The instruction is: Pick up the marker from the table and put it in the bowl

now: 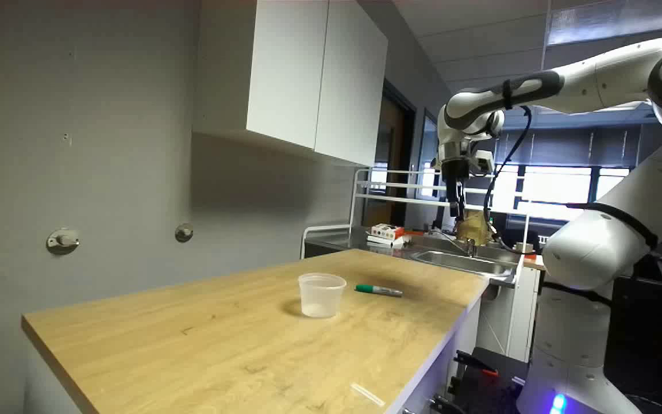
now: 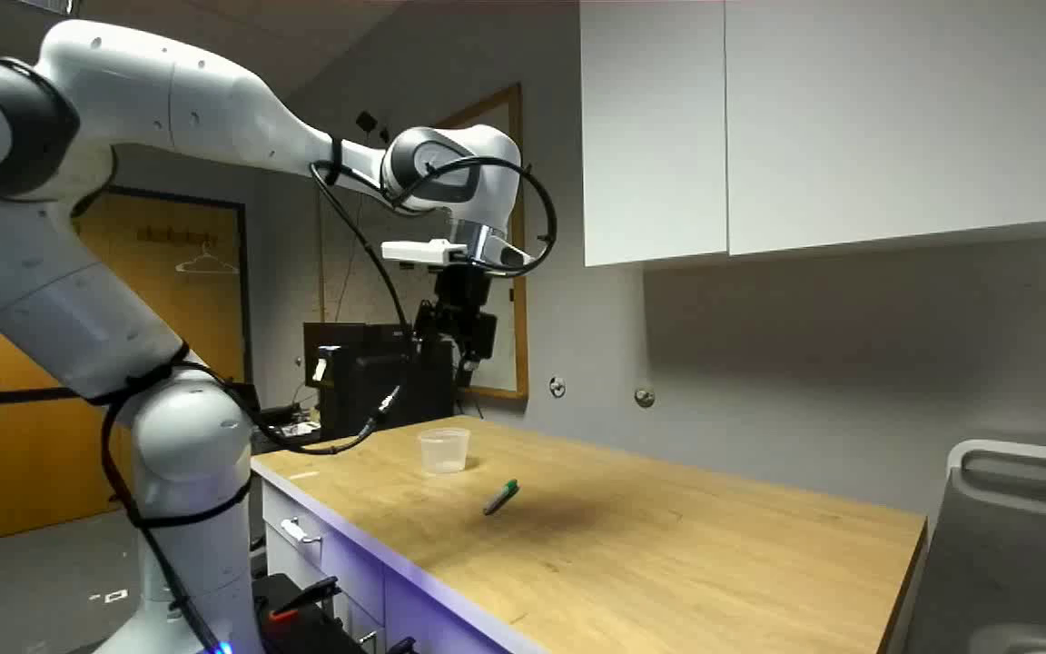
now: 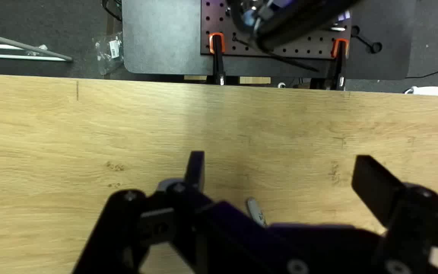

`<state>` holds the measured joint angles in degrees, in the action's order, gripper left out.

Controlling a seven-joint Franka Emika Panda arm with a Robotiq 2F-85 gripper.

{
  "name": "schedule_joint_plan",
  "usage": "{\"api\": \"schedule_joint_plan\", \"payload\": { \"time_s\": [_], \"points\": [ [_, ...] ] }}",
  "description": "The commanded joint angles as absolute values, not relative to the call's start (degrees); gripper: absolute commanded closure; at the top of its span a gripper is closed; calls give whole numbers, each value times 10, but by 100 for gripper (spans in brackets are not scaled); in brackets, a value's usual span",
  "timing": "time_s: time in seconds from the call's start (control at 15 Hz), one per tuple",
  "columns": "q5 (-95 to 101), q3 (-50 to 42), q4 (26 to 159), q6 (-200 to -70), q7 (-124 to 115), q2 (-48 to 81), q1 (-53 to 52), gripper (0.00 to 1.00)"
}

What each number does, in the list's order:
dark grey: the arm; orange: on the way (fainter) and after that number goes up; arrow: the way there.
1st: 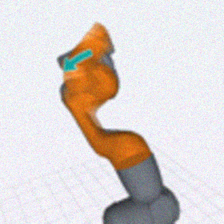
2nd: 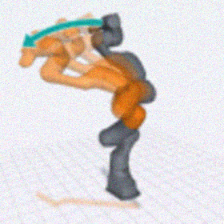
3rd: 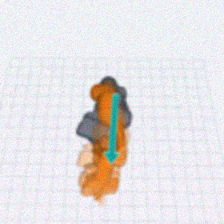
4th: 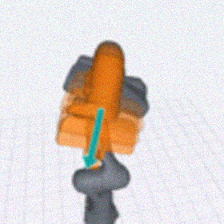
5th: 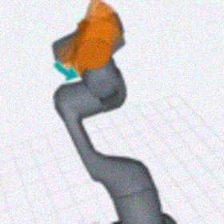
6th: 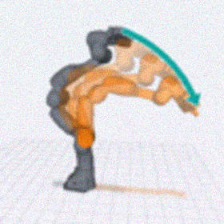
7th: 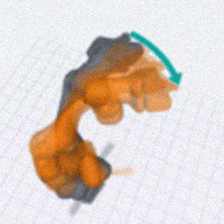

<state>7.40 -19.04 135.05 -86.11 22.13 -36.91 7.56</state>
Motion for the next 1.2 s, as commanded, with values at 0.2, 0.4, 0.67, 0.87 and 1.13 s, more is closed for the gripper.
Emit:
{"api": "schedule_joint_plan", "payload": {
  "time_s": [0.2, 0.4, 0.67, 0.87, 1.13],
  "points": [
    [72, -187, 1348, -861, 223, -369, 79, 0],
    [72, -187, 1348, -861, 223, -369, 79, 0],
    [72, -187, 1348, -861, 223, -369, 79, 0],
    [74, -183, 1345, -883, 217, -344, 74, 0],
    [74, -168, 1343, -940, 233, -297, 54, 0]
  ]
}}
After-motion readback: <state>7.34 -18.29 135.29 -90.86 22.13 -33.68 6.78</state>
